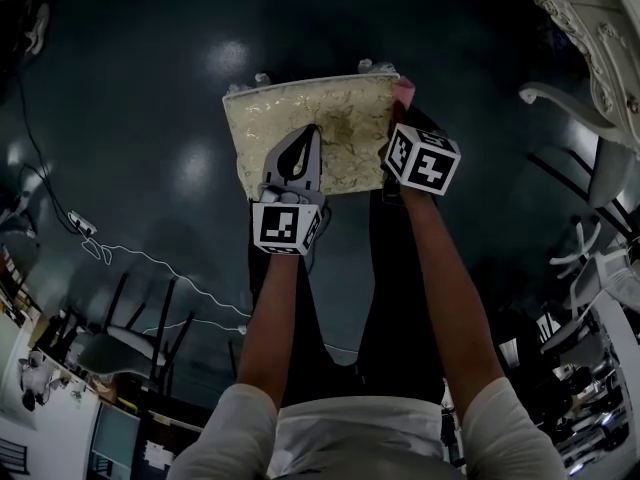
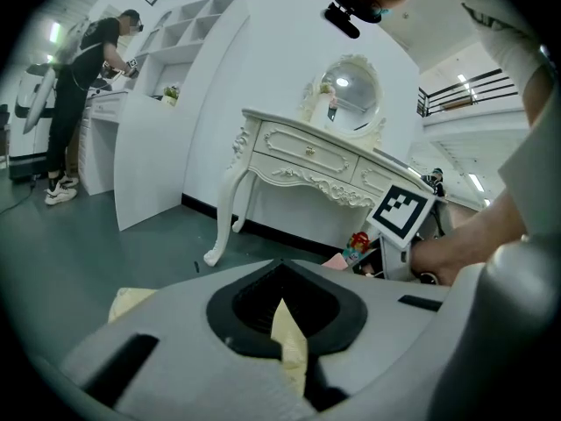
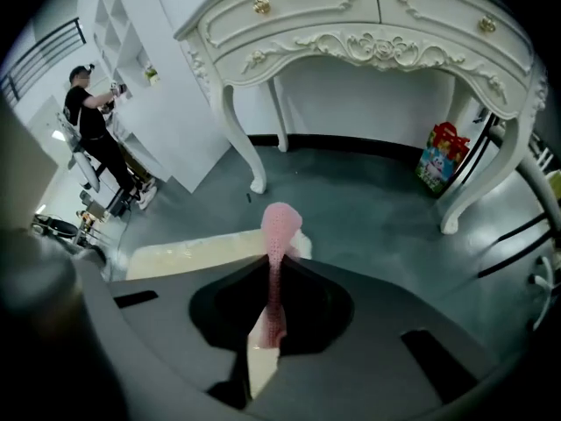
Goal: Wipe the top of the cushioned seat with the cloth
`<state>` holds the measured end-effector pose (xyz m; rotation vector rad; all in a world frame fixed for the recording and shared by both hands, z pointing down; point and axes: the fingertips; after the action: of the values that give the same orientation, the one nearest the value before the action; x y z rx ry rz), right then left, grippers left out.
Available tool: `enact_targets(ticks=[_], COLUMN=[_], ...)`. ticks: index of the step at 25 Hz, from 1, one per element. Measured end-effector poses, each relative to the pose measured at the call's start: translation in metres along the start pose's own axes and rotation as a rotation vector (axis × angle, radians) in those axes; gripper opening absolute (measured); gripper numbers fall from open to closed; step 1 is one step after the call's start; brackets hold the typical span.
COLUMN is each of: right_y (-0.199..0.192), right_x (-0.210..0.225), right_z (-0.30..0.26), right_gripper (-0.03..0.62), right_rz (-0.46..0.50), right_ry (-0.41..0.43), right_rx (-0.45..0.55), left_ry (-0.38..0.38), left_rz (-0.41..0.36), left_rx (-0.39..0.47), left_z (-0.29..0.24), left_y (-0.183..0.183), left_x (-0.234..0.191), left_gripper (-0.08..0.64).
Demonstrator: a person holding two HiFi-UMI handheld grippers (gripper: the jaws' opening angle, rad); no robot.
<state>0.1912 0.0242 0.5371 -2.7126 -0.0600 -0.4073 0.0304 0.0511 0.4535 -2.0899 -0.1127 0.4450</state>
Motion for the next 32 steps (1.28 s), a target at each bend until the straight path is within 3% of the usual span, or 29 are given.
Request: enact_targets(ticks=[8,15,19,24,28,32], right_y=[-0.044,-0.102,-0.117,-0.125,-0.12,-0.11], right_x=[-0.184,-0.297,-0.326,-0.329,-0.322,-0.307], right_z=[-0.01,-0.053,-0.075,-0.096,-0.093,-0.085], right_gripper=[0.02,0.02,0.02,0.02,0.02,0.02], right_rz=[0.071,0.147,0.157,0.172,0.217,0.201], right_ry=[0.289,0.39,0.386,0.32,0.294,0.292], right_rx=[-0.053,-0.175,-0.221,-0.277,-0.263,-0.237], left_ry=[0.13,0.205,0.232,0.242,0.245,0.22], left_rz=[0.042,0.061,0.068,0.071,0.08,0.076], left_rx=[0.011,-0.005,-0.004,-0.005,-0.004,-0.009], left_z=[0.057,0.108,0.13,0.142,0.14,0.127], left_y=[0.01,0.0,0.0,0.0,-0.002,-0.003], left_x=[-0.096,-0.178,-0.207,-0.223,-0.22,-0.202], left_gripper=[0.011,0.011,0.011,0.011,0.011,0.011])
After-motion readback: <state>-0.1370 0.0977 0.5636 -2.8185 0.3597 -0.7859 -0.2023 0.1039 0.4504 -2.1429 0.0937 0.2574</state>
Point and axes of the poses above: the fingertips, and each gripper's own axes: z backward along the fingers, x to its right, y out of its top, and after that the axes turned 5 degrees about y, right-handed
